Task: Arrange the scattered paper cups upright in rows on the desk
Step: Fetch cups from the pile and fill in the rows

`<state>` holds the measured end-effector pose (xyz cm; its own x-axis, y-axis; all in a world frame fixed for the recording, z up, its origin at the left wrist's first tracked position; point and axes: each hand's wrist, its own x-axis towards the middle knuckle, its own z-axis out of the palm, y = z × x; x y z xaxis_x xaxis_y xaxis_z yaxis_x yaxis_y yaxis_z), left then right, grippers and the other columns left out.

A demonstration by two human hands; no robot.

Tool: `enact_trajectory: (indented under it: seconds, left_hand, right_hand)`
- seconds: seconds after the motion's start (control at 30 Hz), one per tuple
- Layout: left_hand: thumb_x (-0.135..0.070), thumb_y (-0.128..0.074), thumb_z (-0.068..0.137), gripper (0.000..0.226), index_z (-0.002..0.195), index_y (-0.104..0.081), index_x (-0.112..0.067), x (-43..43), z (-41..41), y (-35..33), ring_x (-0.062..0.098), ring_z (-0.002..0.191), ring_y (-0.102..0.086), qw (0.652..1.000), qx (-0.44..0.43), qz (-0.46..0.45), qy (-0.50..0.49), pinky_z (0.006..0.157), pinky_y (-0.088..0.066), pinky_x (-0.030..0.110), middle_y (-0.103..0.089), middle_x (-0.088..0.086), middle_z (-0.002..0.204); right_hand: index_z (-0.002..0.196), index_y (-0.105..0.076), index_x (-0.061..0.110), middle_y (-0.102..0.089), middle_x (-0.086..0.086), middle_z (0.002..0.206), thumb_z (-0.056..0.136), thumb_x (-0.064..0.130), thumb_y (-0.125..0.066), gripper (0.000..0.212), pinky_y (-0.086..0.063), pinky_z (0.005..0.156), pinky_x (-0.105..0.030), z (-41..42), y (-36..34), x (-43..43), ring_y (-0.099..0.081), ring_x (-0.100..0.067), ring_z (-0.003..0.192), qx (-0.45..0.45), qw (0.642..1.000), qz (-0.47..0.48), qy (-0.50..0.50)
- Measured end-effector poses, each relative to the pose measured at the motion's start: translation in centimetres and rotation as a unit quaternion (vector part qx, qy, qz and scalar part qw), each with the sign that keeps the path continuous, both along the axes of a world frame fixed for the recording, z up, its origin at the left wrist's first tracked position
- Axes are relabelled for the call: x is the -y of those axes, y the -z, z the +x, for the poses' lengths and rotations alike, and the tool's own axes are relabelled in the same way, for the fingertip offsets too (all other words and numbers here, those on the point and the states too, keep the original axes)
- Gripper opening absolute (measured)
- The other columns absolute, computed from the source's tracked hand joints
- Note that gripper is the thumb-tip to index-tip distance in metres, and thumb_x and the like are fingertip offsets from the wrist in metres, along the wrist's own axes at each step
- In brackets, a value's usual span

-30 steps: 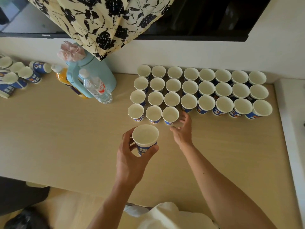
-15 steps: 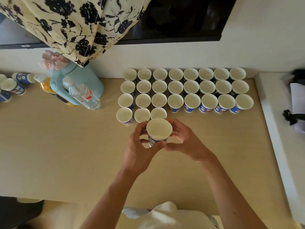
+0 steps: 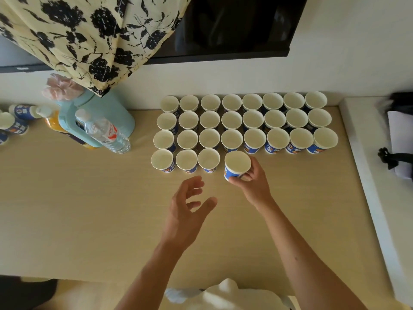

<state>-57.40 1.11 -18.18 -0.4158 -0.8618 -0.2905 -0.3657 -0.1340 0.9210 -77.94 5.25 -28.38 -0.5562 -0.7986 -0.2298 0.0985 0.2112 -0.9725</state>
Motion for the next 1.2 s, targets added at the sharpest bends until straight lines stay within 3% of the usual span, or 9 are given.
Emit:
enact_trajectory:
  seconds: [0.17, 0.3, 0.5, 0.73, 0.9, 1.1, 1.2]
  left_hand:
    - [-0.034, -0.075, 0.077, 0.039, 0.114, -0.064, -0.032, 0.1, 0.6, 0.1, 0.005, 0.11, -0.066, 1.0, -0.009, 0.003, -0.023, 0.081, -0.055, 0.025, -0.07, -0.018, 0.114]
    - [-0.035, -0.074, 0.077, 0.037, 0.112, -0.065, -0.028, 0.5, 1.1, -0.4, 0.006, 0.109, -0.067, 0.999, -0.024, 0.009, -0.045, 0.08, -0.053, 0.022, -0.072, -0.015, 0.113]
    - [-0.041, -0.074, 0.074, 0.04, 0.111, -0.067, -0.027, 0.5, 1.8, -0.3, 0.009, 0.107, -0.068, 0.997, -0.028, 0.014, -0.064, 0.079, -0.053, 0.021, -0.074, -0.011, 0.111]
    - [-0.031, -0.071, 0.078, 0.034, 0.112, -0.068, -0.024, 0.0, 2.5, 0.1, 0.009, 0.104, -0.068, 0.997, -0.028, 0.02, -0.073, 0.078, -0.054, 0.018, -0.075, -0.01, 0.109]
    - [-0.029, -0.071, 0.079, 0.034, 0.112, -0.068, -0.023, -0.2, 2.8, 0.0, 0.009, 0.102, -0.069, 0.996, -0.033, 0.023, -0.083, 0.079, -0.056, 0.024, -0.075, -0.008, 0.108]
    - [-0.033, -0.072, 0.078, 0.036, 0.112, -0.068, -0.023, -0.4, 4.0, -0.8, 0.011, 0.103, -0.068, 0.991, -0.048, 0.029, -0.119, 0.082, -0.056, 0.03, -0.075, -0.007, 0.108]
    - [-0.047, -0.071, 0.07, 0.046, 0.111, -0.068, -0.026, -0.3, 5.0, -1.8, 0.011, 0.101, -0.068, 0.988, -0.061, 0.021, -0.137, 0.083, -0.056, 0.033, -0.075, -0.008, 0.108]
  right_hand:
    - [0.123, -0.058, 0.023, -0.069, 0.005, 0.11, 0.066, 0.014, -0.081, 0.063, -0.055, 0.081, -0.033, 0.1, 3.3, 1.7, -0.066, -0.023, 0.096, -0.049, 0.997, 0.033, 0.045]
    - [0.122, -0.057, 0.024, -0.069, 0.006, 0.107, 0.065, 0.02, -0.081, 0.062, -0.058, 0.08, -0.047, 0.1, 5.2, 2.3, -0.066, -0.021, 0.089, -0.086, 0.993, 0.058, 0.058]
    - [0.12, -0.056, 0.028, -0.067, 0.006, 0.114, 0.066, 0.016, -0.084, 0.062, -0.056, 0.095, -0.046, 0.2, 6.3, 2.8, -0.067, -0.016, 0.105, -0.089, 0.991, 0.066, 0.071]
    - [0.126, -0.054, 0.027, -0.066, 0.005, 0.12, 0.068, 0.005, -0.083, 0.068, -0.054, 0.102, -0.045, 0.1, 6.3, 3.2, -0.065, -0.016, 0.114, -0.072, 0.993, 0.05, 0.073]
    - [0.138, -0.05, 0.014, -0.063, -0.002, 0.133, 0.07, -0.003, -0.081, 0.076, -0.048, 0.11, -0.041, 0.1, 6.1, 2.9, -0.062, -0.013, 0.124, -0.033, 0.996, 0.054, 0.068]
    - [0.144, -0.043, 0.011, -0.053, -0.009, 0.145, 0.082, -0.002, -0.076, 0.072, -0.04, 0.115, -0.047, 4.0, 3.6, -0.4, -0.05, -0.02, 0.135, -0.011, 0.978, 0.116, 0.174]
    - [0.145, -0.043, 0.011, -0.053, -0.012, 0.145, 0.085, -0.001, -0.073, 0.068, -0.04, 0.112, -0.039, 7.3, 1.9, -1.1, -0.049, -0.023, 0.137, -0.015, 0.977, 0.104, 0.187]
